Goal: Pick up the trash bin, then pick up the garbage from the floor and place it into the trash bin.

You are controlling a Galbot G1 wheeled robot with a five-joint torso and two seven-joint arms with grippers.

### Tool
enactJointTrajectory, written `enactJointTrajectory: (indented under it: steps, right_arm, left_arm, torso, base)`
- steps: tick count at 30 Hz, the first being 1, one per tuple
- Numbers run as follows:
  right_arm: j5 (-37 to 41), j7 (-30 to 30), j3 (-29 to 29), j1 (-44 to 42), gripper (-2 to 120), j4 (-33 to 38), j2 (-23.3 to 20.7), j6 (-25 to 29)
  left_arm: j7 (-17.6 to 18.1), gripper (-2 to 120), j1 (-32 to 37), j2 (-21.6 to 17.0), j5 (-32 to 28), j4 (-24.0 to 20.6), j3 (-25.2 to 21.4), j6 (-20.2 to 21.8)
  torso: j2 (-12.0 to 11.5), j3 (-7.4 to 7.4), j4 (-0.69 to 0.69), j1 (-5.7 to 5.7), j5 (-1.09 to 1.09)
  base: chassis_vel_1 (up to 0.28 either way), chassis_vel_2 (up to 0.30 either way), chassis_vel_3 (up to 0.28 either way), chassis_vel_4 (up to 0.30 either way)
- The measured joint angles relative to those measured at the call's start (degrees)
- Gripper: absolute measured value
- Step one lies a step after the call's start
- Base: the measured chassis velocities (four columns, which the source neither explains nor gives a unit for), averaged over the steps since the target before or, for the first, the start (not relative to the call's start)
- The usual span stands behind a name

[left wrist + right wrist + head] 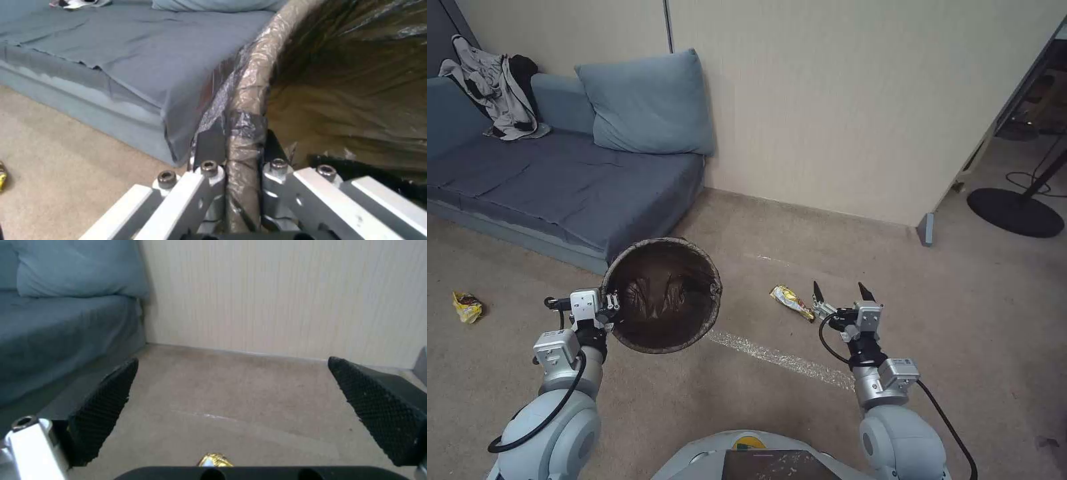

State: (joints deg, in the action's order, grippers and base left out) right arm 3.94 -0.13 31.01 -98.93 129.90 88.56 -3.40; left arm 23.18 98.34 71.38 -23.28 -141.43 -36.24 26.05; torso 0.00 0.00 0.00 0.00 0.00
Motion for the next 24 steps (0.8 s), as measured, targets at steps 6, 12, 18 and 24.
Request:
enactJointTrajectory:
  steps: [6,12,18,24]
  right_arm:
    - [-0.02,-0.2,-0.12,0.27,100,-0.6,0.01,0.23]
    - [-0.02,-0.42,-0.14,0.37,100,-0.97,-0.01,0.41]
    - [-0.02,-0.49,-0.18,0.45,100,-1.18,-0.01,0.41]
    - [0.0,-0.61,-0.18,0.6,100,-1.39,-0.01,0.41]
  left_arm:
    - [-0.13,4,-0.07,-0.08,-0.07,0.19,-0.06,0.02]
    - [-0.16,4,-0.12,-0.09,-0.24,0.32,-0.06,0.06]
    - [-0.36,4,-0.16,-0.02,-0.21,0.45,-0.06,0.08]
    - [-0.42,4,-0.14,-0.01,-0.21,0.47,-0.05,0.09]
  torso:
    - [0.0,0.0,0.0,0.0,0.0]
    - [0.0,0.0,0.0,0.0,0.0]
    - [0.0,0.0,0.0,0.0,0.0]
    - [0.0,0.0,-0.01,0.0,0.0]
  base:
    - [0.0,0.0,0.0,0.0]
    - [0.0,0.0,0.0,0.0]
    - [-0.03,0.023,0.021,-0.026]
    - [-0.067,0.049,0.062,-0.053]
